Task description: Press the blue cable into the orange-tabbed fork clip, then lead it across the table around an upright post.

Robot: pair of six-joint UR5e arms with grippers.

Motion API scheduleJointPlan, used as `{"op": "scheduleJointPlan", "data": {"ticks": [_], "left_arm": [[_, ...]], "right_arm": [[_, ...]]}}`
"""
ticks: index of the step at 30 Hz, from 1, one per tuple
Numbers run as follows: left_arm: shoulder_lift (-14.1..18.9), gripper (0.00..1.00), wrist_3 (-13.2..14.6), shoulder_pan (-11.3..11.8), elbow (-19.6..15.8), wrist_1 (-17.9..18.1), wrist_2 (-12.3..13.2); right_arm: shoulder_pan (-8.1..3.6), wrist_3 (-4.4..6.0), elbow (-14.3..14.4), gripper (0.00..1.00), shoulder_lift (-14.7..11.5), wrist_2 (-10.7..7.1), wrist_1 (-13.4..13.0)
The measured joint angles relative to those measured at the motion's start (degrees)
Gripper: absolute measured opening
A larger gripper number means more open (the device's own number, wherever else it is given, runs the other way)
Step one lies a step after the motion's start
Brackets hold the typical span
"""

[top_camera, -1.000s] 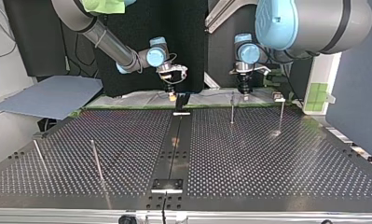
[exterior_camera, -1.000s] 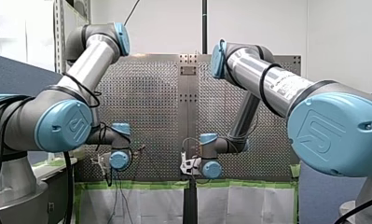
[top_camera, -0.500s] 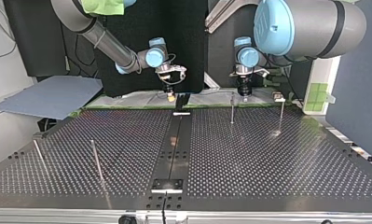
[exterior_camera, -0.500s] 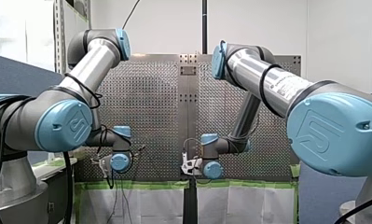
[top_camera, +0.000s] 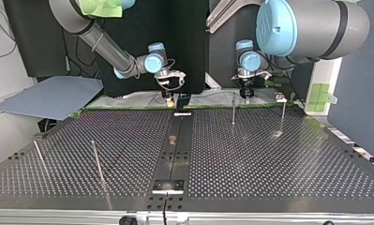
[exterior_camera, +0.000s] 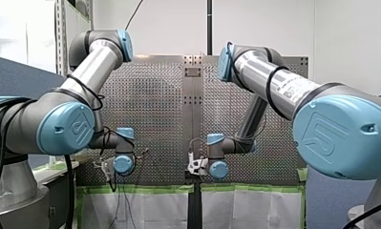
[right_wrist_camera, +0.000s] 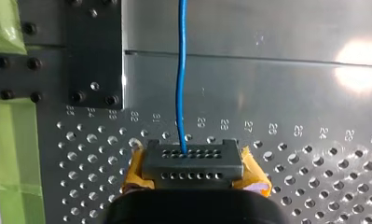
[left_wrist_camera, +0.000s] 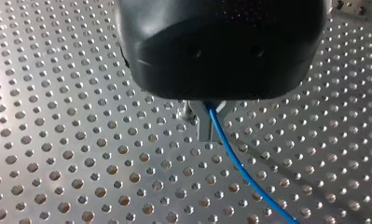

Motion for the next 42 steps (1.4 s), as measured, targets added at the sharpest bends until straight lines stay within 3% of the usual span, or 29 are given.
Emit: {"op": "scheduleJointPlan", "data": {"ticks": [9, 19, 24, 26, 28, 29, 30, 31, 32, 34, 35, 36, 42], "left_arm": [[0.0, 0.0, 0.1, 0.23, 3.45, -4.74, 0.02], [0.0, 0.0, 0.13, 0.85, 4.12, -5.47, 1.84], [0.0, 0.0, 2.06, 1.3, 4.14, -5.62, 3.18], [0.0, 0.06, 3.07, 1.54, 4.15, -6.0, 3.38], [0.0, 0.22, 3.93, 1.76, 4.15, -6.62, 3.45], [0.0, 0.22, 4.54, 1.89, 4.15, -7.13, 3.43], [0.0, 0.31, 5.02, 1.97, 4.14, -7.54, 3.37], [0.0, 0.48, 5.44, 2.05, 4.14, -7.97, 3.29], [0.0, 0.48, 5.82, 2.14, 4.14, -8.57, 3.15], [0.0, 0.74, 5.94, 2.3, 4.13, -9.29, 3.13], [0.01, 0.74, 5.88, 2.4, 4.13, -9.66, 3.29], [0.01, 1.0, 5.85, 2.46, 4.13, -9.91, 3.47], [0.01, 1.0, 5.83, 2.61, 4.09, -12.22, 3.89]], "right_arm": [[-1.81, -0.03, -1.78, 0.0, -0.05, 0.01, 1.4], [-2.59, -0.05, -3.06, 0.0, -0.05, -0.06, 2.37], [-2.82, -0.33, -3.11, 0.0, -0.04, -0.04, 3.36], [-2.86, -0.41, -3.11, 0.0, -0.02, -0.01, 3.54], [-2.87, -0.44, -3.14, 0.0, -0.01, -0.01, 3.59], [-2.87, -0.45, -3.16, 0.0, 0.0, 0.0, 3.59], [-2.88, -0.46, -3.18, 0.0, 0.01, 0.0, 3.6], [-2.88, -0.47, -3.16, 0.0, 0.01, 0.0, 3.62], [-2.89, -0.47, -3.12, 0.0, 0.01, 0.0, 3.63], [-2.89, -0.5, -3.08, 0.0, 0.01, 0.0, 3.65], [-2.89, -0.52, -3.07, 0.0, 0.02, 0.0, 3.65], [-2.89, -0.53, -3.1, 0.0, 0.02, 0.0, 3.65], [-2.9, -0.56, -3.08, 0.0, 0.05, 0.0, 3.51]]}}
